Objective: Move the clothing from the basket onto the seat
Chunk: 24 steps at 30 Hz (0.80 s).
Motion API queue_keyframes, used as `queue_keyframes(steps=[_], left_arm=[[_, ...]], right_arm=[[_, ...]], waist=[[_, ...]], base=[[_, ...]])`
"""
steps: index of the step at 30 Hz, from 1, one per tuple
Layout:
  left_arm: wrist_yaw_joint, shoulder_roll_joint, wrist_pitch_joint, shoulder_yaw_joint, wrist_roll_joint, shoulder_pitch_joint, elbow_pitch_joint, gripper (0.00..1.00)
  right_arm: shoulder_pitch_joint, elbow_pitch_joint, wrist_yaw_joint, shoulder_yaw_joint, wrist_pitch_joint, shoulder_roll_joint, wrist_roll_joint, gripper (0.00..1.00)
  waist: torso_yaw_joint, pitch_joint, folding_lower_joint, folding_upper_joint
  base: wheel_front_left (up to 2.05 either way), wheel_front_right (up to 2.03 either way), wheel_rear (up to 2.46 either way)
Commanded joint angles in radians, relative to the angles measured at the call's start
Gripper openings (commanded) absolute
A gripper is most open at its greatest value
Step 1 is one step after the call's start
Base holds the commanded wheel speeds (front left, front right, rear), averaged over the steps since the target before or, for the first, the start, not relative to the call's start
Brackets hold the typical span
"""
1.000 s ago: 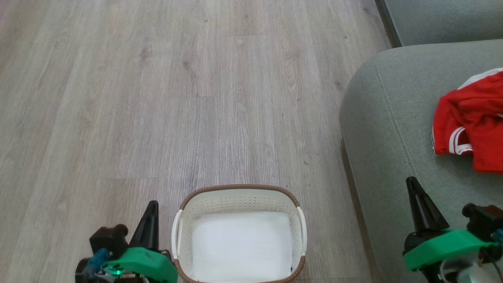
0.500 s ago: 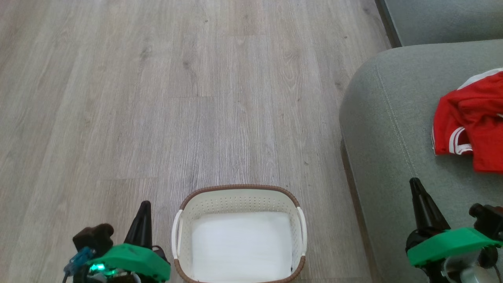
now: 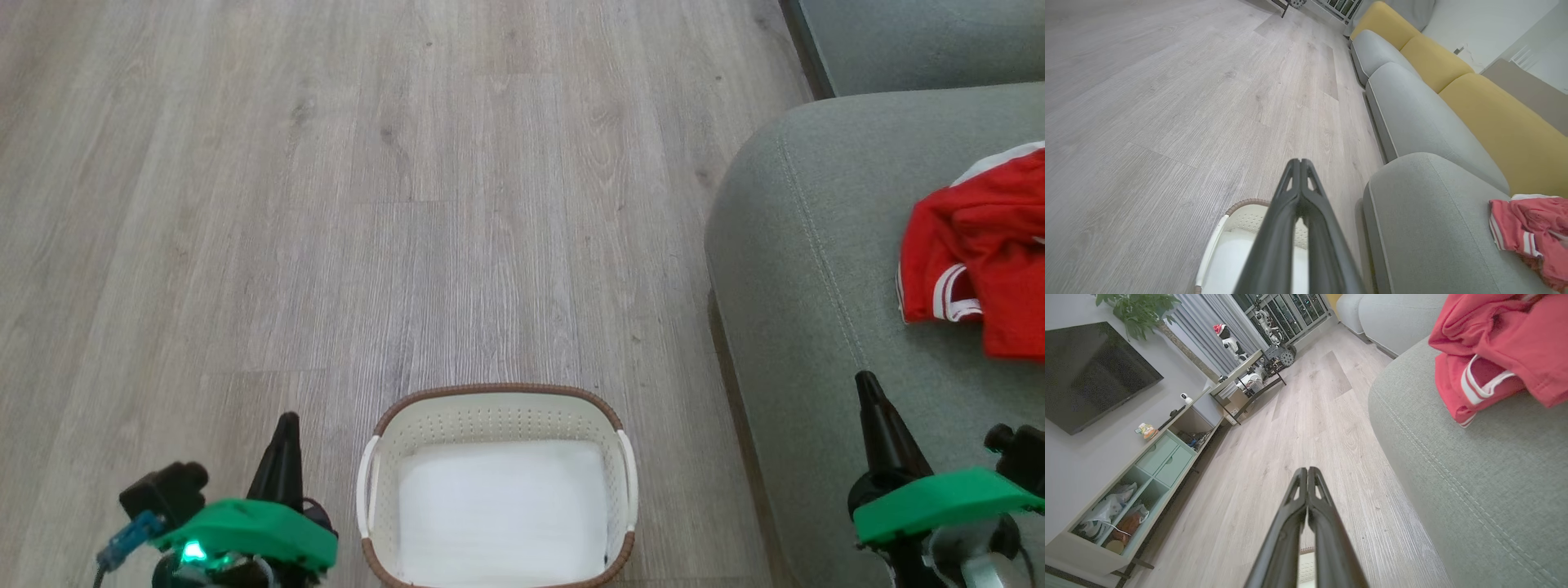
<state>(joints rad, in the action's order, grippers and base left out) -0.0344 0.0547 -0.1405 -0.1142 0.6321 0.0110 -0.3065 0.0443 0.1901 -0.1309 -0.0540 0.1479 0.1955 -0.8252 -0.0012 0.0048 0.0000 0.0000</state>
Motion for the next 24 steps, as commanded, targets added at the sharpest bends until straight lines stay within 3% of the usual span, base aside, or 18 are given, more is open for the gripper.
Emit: queue_keyframes(steps=[1,24], left_arm=[[-0.007,0.0,0.007,0.025,0.021,-0.055,0.036,0.0],[-0.031,-0.001,0.074,0.08,0.277,-0.072,0.042,0.0]], right_arm=[[-0.058,-0.027,0.0,0.009,-0.005,0.007,-0.02,0.0],[-0.083,-0.005,0.0,0.048,-0.071,-0.031,-0.227,0.0]], waist=[[0.0,0.0,0.0,0.0],[0.0,0.0,0.0,0.0]], base=[[0.0,0.0,0.0],[0.0,0.0,0.0]])
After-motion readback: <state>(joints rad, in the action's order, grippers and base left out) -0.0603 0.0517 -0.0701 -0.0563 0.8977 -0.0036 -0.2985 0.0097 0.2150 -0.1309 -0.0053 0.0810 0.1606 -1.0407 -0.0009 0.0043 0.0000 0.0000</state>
